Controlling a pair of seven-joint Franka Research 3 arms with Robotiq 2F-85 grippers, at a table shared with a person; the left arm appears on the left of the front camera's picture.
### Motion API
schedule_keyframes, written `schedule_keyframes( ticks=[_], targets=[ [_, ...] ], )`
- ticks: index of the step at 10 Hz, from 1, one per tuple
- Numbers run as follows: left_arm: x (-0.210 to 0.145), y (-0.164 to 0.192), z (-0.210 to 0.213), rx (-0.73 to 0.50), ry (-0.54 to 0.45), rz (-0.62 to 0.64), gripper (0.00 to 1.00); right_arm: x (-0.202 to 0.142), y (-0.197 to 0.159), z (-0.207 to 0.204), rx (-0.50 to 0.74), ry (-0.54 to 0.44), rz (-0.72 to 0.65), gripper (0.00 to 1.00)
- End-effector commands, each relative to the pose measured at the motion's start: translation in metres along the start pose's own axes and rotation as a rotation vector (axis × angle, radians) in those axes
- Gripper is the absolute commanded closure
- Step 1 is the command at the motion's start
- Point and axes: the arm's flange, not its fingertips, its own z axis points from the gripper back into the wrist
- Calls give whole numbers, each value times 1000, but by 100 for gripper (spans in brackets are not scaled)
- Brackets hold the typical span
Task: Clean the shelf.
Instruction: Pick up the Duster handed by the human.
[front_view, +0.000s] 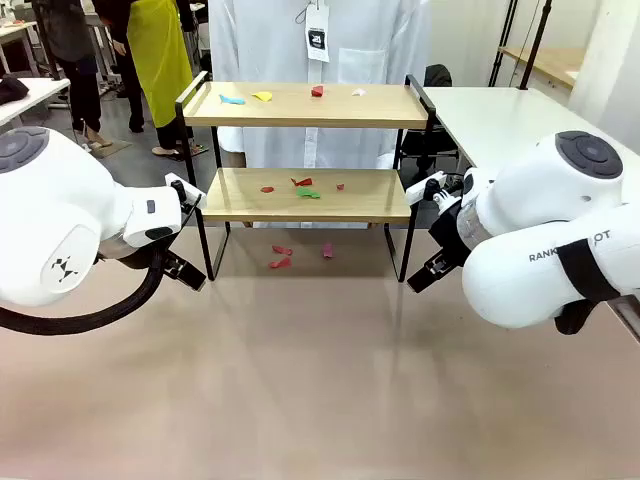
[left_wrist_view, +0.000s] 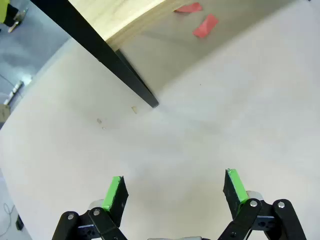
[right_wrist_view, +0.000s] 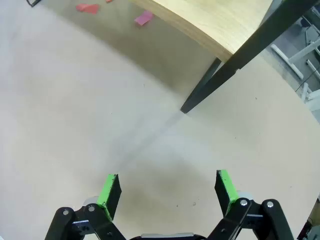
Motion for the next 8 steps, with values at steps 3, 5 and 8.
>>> schedule_keyframes(
  ticks=[3,5,8],
  targets=[
    [0,0,0,0,0,0,0,0,0,0,0,0,0,0],
    [0,0,0,0,0,0,0,0,0,0,0,0,0,0],
    [0,0,0,0,0,0,0,0,0,0,0,0,0,0]
  ],
)
